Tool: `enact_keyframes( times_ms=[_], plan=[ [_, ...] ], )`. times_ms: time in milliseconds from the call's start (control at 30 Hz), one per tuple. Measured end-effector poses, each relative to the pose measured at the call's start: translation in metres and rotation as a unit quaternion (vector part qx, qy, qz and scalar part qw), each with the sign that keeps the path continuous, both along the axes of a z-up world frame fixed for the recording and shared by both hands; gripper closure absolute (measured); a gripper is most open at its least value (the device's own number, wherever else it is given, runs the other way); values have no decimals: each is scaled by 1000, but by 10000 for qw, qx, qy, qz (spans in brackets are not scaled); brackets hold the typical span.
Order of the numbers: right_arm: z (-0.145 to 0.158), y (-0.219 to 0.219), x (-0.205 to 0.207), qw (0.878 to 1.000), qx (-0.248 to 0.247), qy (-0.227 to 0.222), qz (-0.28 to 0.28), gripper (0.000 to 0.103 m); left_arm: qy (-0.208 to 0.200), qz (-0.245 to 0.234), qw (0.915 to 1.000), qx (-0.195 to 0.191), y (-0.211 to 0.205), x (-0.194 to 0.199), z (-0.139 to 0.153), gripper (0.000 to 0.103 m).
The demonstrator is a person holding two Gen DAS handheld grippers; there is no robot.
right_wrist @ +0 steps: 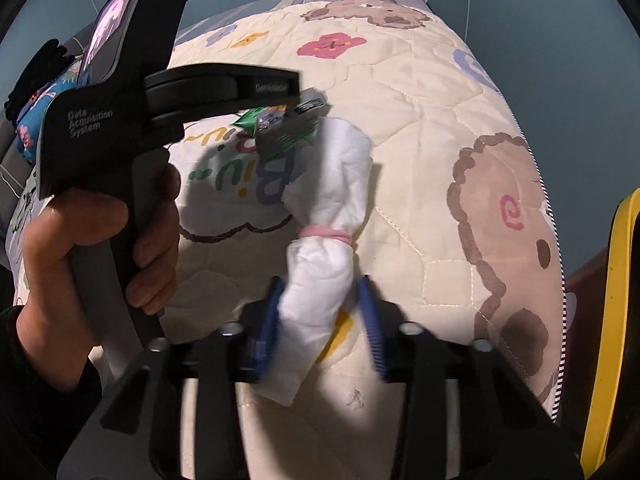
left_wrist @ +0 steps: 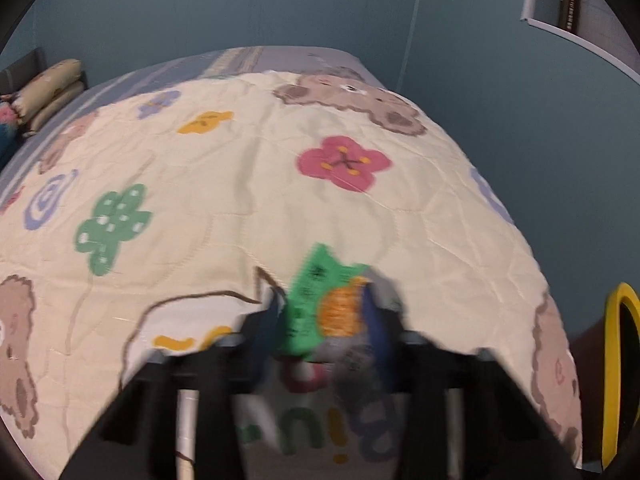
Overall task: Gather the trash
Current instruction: 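Grasp the green snack packet with left tool while right tool grasps white tissue bundle, then carry packet and tissue bundle over the yellow bin and open both tools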
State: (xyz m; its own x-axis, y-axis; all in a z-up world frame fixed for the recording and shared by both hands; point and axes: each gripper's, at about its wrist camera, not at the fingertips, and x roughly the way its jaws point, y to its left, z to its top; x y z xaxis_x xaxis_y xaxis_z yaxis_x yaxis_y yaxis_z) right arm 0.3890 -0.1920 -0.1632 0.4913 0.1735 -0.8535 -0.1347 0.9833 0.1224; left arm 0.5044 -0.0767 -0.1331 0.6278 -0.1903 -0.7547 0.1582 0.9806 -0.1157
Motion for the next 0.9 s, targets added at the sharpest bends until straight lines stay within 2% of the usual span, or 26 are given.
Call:
enact_keyframes(
  times_ms=[67,200,500,700,900],
  plan=[
    [0,-1,0,10000,25,28,32,80,-44,-26,10000,0,-4,-1,0,94],
    [1,-2,1,9999,61,67,73,86,-25,24,10000,-79,-5,-1,2,97],
    [14,-5,-11,9994,273,150,173,89,-97,68,9995,-287,10,-11,24,100],
    [35,-13,-34,9992,334,45,227,89,-211,110,9988,-423,34,-35,41,100],
    [55,-29,-66,9989,405,-84,216,89,-308,136,9976,-610,56,-78,58,100]
  ],
)
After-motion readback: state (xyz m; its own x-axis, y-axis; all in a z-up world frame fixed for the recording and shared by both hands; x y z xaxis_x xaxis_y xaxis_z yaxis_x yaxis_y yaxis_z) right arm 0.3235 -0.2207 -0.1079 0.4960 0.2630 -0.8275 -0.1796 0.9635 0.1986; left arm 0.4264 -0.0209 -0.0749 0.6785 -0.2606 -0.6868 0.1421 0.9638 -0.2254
